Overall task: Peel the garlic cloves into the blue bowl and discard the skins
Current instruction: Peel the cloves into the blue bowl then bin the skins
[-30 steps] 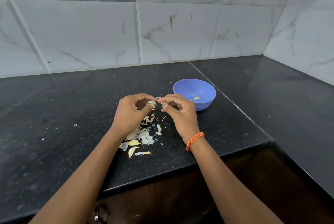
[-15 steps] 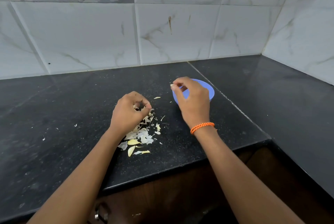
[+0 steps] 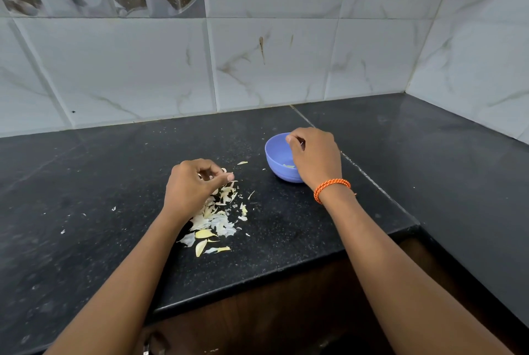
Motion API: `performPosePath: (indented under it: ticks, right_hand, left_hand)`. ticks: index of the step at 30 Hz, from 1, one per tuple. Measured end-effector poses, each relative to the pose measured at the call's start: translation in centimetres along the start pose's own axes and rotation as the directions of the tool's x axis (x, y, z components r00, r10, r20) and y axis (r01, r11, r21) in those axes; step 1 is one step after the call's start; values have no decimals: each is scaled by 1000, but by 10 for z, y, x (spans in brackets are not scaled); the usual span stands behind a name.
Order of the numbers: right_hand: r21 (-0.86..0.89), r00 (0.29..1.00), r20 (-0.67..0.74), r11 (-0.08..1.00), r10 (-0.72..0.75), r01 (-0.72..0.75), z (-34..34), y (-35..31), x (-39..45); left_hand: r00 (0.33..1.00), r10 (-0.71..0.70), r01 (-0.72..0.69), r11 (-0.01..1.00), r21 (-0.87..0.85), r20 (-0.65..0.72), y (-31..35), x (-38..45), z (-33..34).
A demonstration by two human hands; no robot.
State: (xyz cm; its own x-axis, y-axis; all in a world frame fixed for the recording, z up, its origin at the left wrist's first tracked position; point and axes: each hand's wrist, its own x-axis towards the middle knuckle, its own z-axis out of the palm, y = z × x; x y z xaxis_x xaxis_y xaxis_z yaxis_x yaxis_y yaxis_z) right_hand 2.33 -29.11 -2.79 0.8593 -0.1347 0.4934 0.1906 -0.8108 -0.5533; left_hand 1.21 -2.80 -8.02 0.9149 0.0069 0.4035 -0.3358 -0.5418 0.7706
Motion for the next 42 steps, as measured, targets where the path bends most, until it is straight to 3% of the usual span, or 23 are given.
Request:
performPosePath:
  ticks: [4,11,21,36,42]
  right_hand:
    - [72,995,-26,993,-93,95,6,-20,-8]
    - [96,963,106,966,-248,238,33,-45,-30]
    - [88,891,386,971,-239,222,72,-58,-42]
    - [-29,849,449,945,-278,325,96,-73,-36]
    - [-9,830,515,967,-214,255,94,-73,-40]
  left_hand:
    - [1000,-13,12,1000,-29,-17,-3,2,-2]
    - [1000,2,-1,998,-61,12,-5,5,-6]
    - [994,-65,66,998,0,-84,-16,11,-14]
    - [990,-91,100,992,82,-107,-25,16,-10]
    - [992,-94,102,990,94,-85,-24,15,-10]
